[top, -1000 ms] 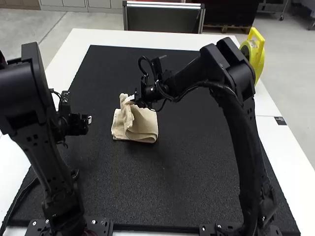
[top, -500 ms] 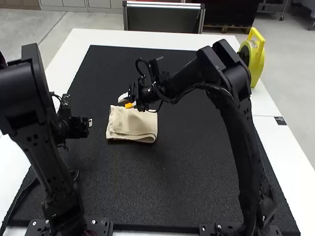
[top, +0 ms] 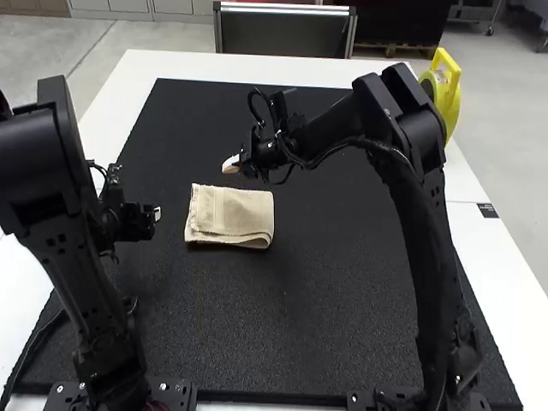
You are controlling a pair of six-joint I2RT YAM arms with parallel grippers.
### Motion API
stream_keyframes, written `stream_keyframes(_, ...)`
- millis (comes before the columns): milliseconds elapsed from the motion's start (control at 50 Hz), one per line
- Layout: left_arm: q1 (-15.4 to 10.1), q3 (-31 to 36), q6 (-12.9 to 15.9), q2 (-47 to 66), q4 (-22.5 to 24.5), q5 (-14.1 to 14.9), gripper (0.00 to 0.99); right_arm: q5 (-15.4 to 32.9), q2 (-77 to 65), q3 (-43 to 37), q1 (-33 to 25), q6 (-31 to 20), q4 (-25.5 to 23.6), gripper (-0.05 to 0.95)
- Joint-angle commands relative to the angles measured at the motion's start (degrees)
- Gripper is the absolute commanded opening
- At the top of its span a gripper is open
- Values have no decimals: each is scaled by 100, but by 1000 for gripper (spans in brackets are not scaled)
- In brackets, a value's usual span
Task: Fold the towel.
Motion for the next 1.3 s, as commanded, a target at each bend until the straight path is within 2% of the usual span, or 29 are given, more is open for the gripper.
stream_keyframes(0, 52, -26, 49, -137, 70, 78, 959, -134, -575, -277, -31, -148, -75, -20)
stream_keyframes(220, 34, -8, 31, -137, 131, 78, 959, -336, -680, -778, 5, -157, -84, -20)
stream_keyframes(440, 34, 18, 14, -146, 175, 78, 959, -345, -610, -1051, 31, -201, -14, -20)
stream_keyframes(1280, 60, 18, 31, -146, 193, 192, 959, -310, 119, -1077, 198, -351, 435, -20)
